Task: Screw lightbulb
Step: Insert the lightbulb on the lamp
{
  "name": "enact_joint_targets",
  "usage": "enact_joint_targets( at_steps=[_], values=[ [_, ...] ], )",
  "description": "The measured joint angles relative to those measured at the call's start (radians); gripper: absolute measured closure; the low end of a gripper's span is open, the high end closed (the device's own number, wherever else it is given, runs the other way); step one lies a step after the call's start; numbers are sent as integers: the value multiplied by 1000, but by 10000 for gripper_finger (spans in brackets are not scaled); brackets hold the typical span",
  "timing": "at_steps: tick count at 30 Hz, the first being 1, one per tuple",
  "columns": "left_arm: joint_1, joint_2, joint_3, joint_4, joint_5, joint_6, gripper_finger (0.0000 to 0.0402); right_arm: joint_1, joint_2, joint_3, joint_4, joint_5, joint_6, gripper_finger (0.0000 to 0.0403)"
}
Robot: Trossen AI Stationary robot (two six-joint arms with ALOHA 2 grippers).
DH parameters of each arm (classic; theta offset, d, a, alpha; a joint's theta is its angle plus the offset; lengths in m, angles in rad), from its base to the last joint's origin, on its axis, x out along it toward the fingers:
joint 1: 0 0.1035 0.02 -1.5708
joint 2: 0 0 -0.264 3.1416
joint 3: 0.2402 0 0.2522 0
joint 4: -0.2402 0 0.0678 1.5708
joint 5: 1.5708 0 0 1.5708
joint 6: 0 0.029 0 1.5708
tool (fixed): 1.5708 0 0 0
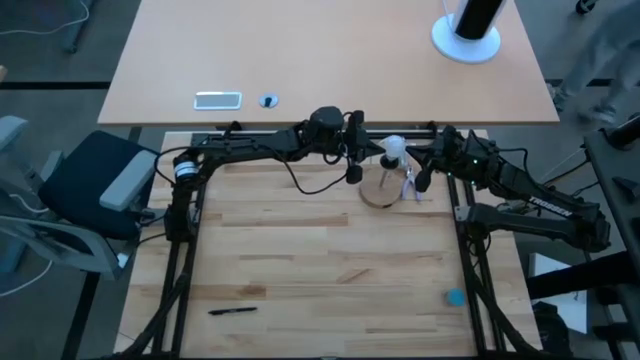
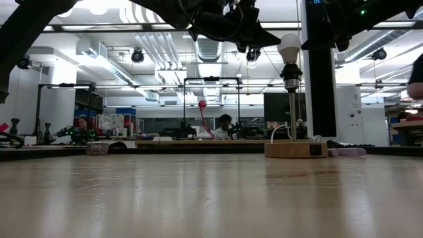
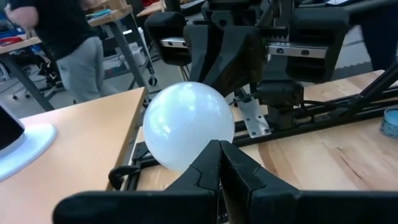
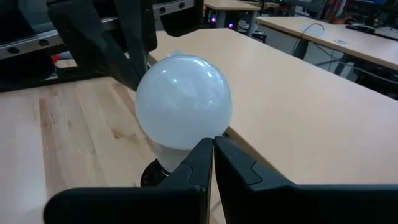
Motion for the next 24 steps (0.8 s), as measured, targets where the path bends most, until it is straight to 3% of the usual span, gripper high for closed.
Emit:
enact_joint_targets(
  at_steps=[15,24],
  values=[
    [13,3,0,-11,-46,0,401,0,-3,0,-5,-63,30,390],
    [11,-4,-1,-98,-45,3,401,1,-13,-1,-54,-20,59,390]
  ],
)
